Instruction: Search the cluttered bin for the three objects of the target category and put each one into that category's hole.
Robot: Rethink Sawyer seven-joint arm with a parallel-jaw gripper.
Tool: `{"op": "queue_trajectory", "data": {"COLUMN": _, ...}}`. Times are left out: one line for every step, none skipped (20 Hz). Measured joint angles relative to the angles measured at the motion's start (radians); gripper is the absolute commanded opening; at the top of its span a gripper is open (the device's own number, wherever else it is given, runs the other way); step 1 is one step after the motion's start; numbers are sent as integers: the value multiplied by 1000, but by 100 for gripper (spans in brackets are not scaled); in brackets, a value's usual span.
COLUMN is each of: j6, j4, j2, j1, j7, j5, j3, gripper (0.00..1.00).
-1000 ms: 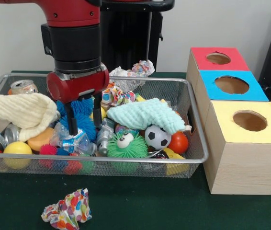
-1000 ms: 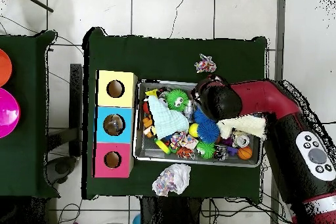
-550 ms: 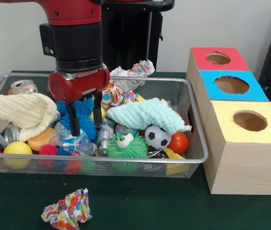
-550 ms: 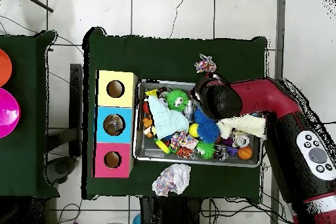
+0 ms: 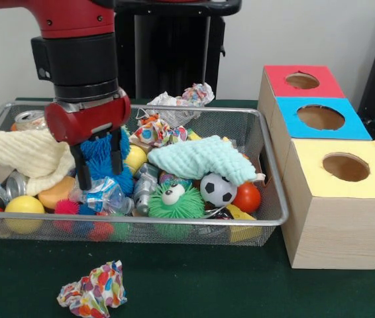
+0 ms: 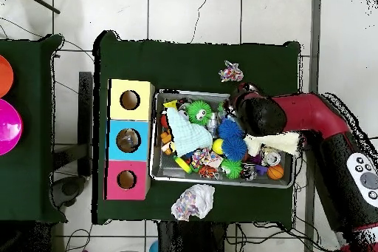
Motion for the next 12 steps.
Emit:
{"op": "queue_trajectory", "data": {"j6": 0, "j4": 2, "j2": 4, "j1": -13, "j7": -2, "j5": 0, "j3": 3, "gripper": 100}}
{"op": "queue_trajectory", "data": {"j6": 0, "j4": 2, "j2": 6, "j1": -17, "j7": -3, "j5": 0, "j3": 4, "gripper": 100}}
{"op": "queue_trajectory", "data": {"j6": 0, "j4": 4, "j2": 8, "j1": -23, "j7": -4, "j5": 0, "j3": 6, "gripper": 100}}
{"op": "queue_trajectory", "data": {"j6": 0, "j4": 6, "j2": 10, "j1": -31, "j7": -6, "j5": 0, "j3": 7, "gripper": 100}}
{"op": "queue_trajectory", "data": {"j6": 0, "j4": 9, "j2": 11, "j1": -35, "j7": -7, "j5": -1, "j3": 8, "gripper": 100}}
{"op": "queue_trajectory", "data": {"j6": 0, "j4": 12, "j2": 13, "j1": -41, "j7": -10, "j5": -2, "j3": 8, "gripper": 100}}
{"op": "queue_trajectory", "data": {"j6": 0, "j4": 13, "j2": 14, "j1": -43, "j7": -11, "j5": -2, "j3": 8, "gripper": 100}}
{"op": "queue_trajectory", "data": {"j6": 0, "j4": 15, "j2": 15, "j1": -45, "j7": -12, "j5": -3, "j3": 8, "gripper": 100}}
{"op": "queue_trajectory", "data": {"j6": 0, "j4": 16, "j2": 15, "j1": -46, "j7": -12, "j5": -5, "j3": 8, "gripper": 100}}
{"op": "queue_trajectory", "data": {"j6": 0, "j4": 16, "j2": 16, "j1": -46, "j7": -12, "j5": -9, "j3": 8, "gripper": 100}}
{"op": "queue_trajectory", "data": {"j6": 0, "j4": 16, "j2": 16, "j1": -45, "j7": -12, "j5": -14, "j3": 8, "gripper": 100}}
{"op": "queue_trajectory", "data": {"j6": 0, "j4": 17, "j2": 16, "j1": -43, "j7": -12, "j5": -19, "j3": 8, "gripper": 100}}
